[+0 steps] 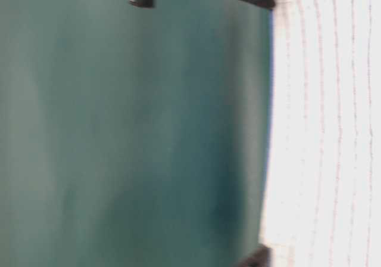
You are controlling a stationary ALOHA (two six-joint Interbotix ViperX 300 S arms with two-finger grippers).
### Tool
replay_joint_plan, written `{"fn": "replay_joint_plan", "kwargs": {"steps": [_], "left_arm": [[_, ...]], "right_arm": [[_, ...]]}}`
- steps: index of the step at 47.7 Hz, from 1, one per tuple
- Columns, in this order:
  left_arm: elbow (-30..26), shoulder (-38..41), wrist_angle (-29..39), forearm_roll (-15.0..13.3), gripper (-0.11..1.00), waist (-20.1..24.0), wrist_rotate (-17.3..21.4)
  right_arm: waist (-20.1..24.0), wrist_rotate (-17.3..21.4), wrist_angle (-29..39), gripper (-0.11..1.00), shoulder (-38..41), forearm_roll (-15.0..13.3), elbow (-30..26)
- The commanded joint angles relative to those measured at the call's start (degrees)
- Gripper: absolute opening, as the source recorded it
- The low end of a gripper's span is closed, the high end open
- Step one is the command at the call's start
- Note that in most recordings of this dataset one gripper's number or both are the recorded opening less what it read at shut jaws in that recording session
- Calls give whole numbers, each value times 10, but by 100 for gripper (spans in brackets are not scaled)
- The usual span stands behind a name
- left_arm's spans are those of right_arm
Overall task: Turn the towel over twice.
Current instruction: 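Close both grippers on the far corners of the towel, then lift the towel's far edge up and away with both grippers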
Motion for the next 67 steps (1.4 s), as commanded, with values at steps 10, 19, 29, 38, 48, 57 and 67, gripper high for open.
{"fn": "replay_joint_plan", "kwargs": {"steps": [10,19,29,38,48,57,67], "left_arm": [[-70,-137,94,-1,3,25,69],[-107,-204,160,-1,3,25,79],[-125,-257,197,-1,3,25,80],[-125,-273,197,0,3,25,81],[-127,-273,197,1,3,25,105],[-120,-273,207,1,3,17,105],[-74,-267,226,0,3,-36,59]], "right_arm": [[-19,-1,68,3,-122,-29,-50],[-16,-2,113,3,-187,-42,-84],[4,-2,150,3,-237,-57,-113],[27,-3,196,3,-255,-73,-141],[41,-4,214,3,-251,-78,-149],[56,5,235,3,-250,-74,-141],[128,28,277,3,-251,-18,-88]]}}
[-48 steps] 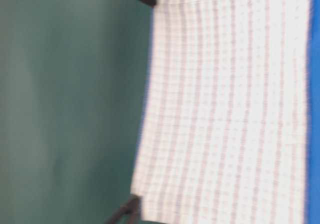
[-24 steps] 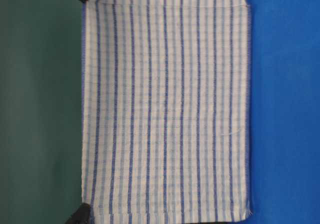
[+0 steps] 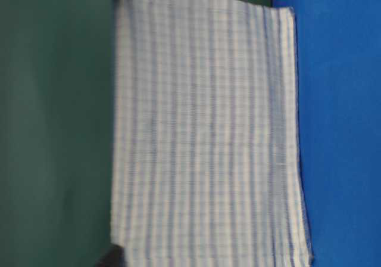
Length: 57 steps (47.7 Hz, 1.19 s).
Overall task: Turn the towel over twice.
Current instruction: 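Lift the towel's far edge up and away with both grippers, then swing the held edge over and lay it at the near side, then open both grippers and pull them back from the towel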
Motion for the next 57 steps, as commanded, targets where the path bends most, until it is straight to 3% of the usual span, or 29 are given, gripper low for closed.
{"fn": "replay_joint_plan", "kwargs": {"steps": [1,6,14,22,27,36,47,57], "left_arm": [[17,4,4,0,3,-31,-14],[55,15,1,0,3,-78,-32],[111,66,-27,-5,3,-173,-47],[130,157,-76,-5,3,-248,-121],[129,213,-91,-5,3,-289,-171],[123,269,-105,-5,3,-374,-227],[113,284,-111,-5,3,-446,-250],[113,293,-112,-5,3,-453,-250]], "right_arm": [[33,13,10,3,-3,25,18],[90,55,5,3,2,49,60],[163,154,-28,3,47,52,120],[218,233,-83,3,119,52,151],[259,272,-109,3,160,52,151],[345,342,-115,3,221,52,134],[424,405,-105,3,270,52,107],[456,433,-84,3,301,49,84]]}}
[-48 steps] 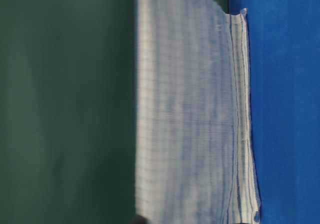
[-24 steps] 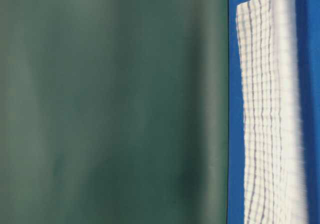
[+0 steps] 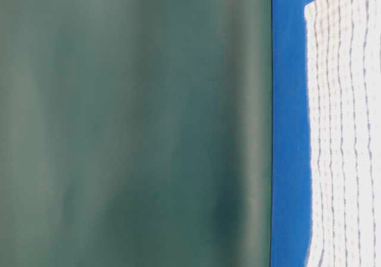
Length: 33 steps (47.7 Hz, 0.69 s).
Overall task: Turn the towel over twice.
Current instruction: 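Open both grippers and pull them back from the towel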
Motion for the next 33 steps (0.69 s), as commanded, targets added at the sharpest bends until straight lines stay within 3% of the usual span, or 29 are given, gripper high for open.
{"fn": "replay_joint_plan", "kwargs": {"steps": [1,24,28,33], "left_arm": [[-3,2,-2,-1,3,-5,1],[-4,3,1,-1,6,-5,4],[-6,1,3,-1,20,-5,0],[-15,-7,15,-1,46,-5,1]], "right_arm": [[11,3,7,3,3,-1,-14],[14,4,4,4,8,-1,-25],[14,4,4,9,8,-1,-29],[15,-2,11,40,5,-7,-42]]}}
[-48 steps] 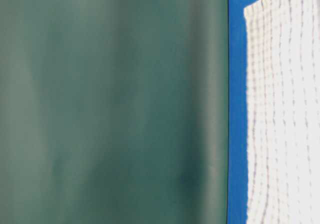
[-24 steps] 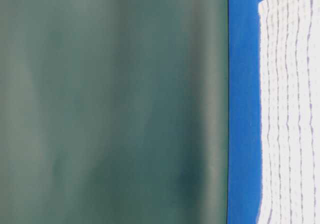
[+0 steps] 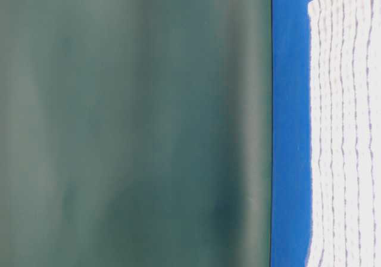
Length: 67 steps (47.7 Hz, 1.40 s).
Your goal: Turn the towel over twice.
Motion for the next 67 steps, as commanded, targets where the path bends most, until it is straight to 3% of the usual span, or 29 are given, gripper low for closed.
{"fn": "replay_joint_plan", "kwargs": {"steps": [1,5,8,11,18,33,47,57,67], "left_arm": [[-14,-15,11,-1,51,-2,1],[-27,-38,42,0,69,-2,9],[-35,-58,68,1,77,0,11],[-44,-88,98,2,76,4,15],[-53,-155,134,2,73,24,36],[-39,-326,134,3,73,94,120],[-17,-469,134,3,73,175,169],[0,-502,134,3,73,207,175],[2,-502,134,3,72,207,175]], "right_arm": [[4,-4,6,46,-8,-11,-20],[5,-4,24,67,-22,-39,-32],[5,-6,39,67,-40,-60,-37],[4,-6,60,63,-63,-84,-41],[4,-7,108,63,-141,-150,-40],[-11,-36,152,63,-318,-276,-10],[-37,-41,168,63,-437,-386,19],[-64,-41,166,63,-454,-392,32],[-71,-41,165,63,-446,-392,32]]}}
